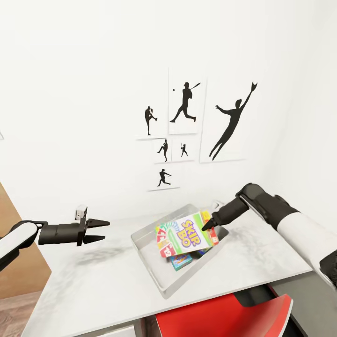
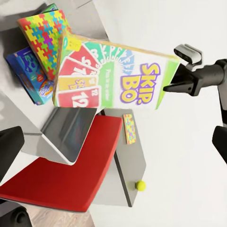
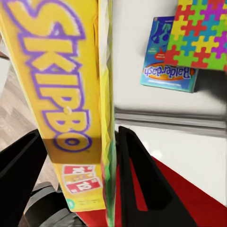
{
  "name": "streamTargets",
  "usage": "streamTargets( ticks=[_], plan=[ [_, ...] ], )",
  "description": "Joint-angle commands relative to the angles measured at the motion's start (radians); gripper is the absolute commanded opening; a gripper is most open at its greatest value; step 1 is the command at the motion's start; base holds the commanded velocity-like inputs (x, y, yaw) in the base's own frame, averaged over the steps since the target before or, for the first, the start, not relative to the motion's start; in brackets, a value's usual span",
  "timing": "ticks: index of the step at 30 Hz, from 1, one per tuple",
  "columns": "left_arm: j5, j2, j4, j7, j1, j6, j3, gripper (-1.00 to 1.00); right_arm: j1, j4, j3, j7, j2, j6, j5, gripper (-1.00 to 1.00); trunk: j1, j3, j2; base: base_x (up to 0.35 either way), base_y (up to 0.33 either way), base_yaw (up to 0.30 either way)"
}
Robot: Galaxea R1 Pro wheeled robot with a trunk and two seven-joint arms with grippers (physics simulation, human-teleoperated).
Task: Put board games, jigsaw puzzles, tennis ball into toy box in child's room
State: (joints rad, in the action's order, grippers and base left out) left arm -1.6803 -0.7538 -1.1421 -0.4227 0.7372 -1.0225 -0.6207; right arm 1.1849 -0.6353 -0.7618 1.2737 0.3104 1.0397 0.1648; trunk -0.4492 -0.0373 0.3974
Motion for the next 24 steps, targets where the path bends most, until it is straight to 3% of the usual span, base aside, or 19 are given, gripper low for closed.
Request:
streamTargets(
  ticks=[1, 4, 11, 19, 21, 24],
  plan=[
    [0.006, -0.001, 0.001, -0.010, 0.002, 0.001, -0.004, 1.00, 0.003, 0.002, -0.005, 0.008, -0.005, 0.008, -0.012, -1.00, -0.001, -0.002, 0.003, 0.000, 0.000, 0.000],
    [0.006, -0.001, 0.001, -0.010, 0.002, 0.001, -0.004, 1.00, 0.004, 0.005, -0.005, 0.026, -0.014, 0.008, -0.043, -1.00, -0.001, -0.002, 0.003, 0.000, 0.000, 0.000],
    [0.005, -0.001, 0.001, -0.010, 0.002, 0.001, -0.004, 1.00, 0.005, 0.021, -0.005, 0.041, -0.028, -0.030, -0.054, -1.00, -0.001, -0.002, 0.003, 0.000, 0.000, 0.000],
    [0.004, -0.001, 0.001, -0.010, 0.002, 0.001, -0.004, 1.00, 0.020, 0.061, -0.006, 0.047, -0.082, -0.072, -0.062, -1.00, -0.001, -0.002, 0.003, 0.000, 0.000, 0.000],
    [0.005, -0.001, 0.001, -0.010, 0.002, 0.001, -0.004, 1.00, 0.026, 0.063, -0.006, 0.047, -0.096, -0.075, -0.091, -1.00, -0.001, -0.002, 0.003, 0.000, 0.000, 0.000],
    [0.006, -0.001, 0.001, -0.010, 0.002, 0.001, -0.004, 1.00, 0.032, 0.067, -0.006, 0.047, -0.133, -0.108, -0.191, -1.00, -0.001, -0.002, 0.003, 0.000, 0.000, 0.000]
  ],
)
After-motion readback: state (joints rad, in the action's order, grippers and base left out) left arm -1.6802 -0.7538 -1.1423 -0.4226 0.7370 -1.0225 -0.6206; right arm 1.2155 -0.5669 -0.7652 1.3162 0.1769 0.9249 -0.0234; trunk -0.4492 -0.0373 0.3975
